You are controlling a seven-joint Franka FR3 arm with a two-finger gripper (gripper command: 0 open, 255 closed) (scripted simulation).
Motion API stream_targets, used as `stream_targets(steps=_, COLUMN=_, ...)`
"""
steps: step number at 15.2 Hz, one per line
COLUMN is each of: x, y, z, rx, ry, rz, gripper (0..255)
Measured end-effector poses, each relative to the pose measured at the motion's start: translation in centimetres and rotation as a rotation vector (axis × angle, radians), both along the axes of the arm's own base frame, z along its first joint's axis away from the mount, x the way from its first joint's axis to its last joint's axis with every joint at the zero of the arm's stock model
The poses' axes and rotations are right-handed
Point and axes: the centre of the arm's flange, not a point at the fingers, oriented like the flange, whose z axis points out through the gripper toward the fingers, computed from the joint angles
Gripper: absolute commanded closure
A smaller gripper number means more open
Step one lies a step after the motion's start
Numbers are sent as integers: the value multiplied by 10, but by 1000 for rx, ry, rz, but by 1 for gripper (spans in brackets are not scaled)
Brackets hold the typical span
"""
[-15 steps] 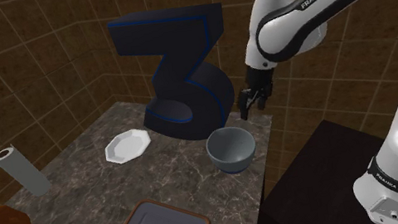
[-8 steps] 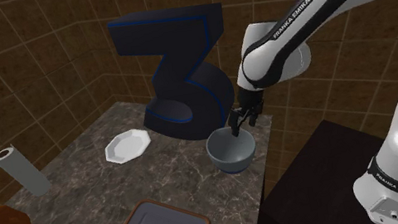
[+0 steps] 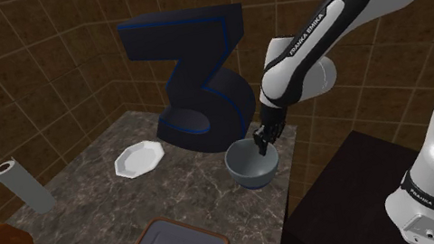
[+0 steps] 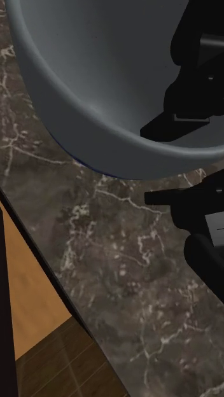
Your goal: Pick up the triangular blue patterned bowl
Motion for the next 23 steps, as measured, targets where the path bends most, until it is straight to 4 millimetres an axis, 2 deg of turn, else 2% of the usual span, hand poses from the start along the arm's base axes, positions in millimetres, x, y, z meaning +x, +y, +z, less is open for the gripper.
stream_targets(steps=9, x=0, y=0, z=2, rx=0, ry=0, rz=0, gripper=255)
stream_targets(steps=23, x=2, y=1, z=73, rx=0, ry=0, rz=0, gripper=255)
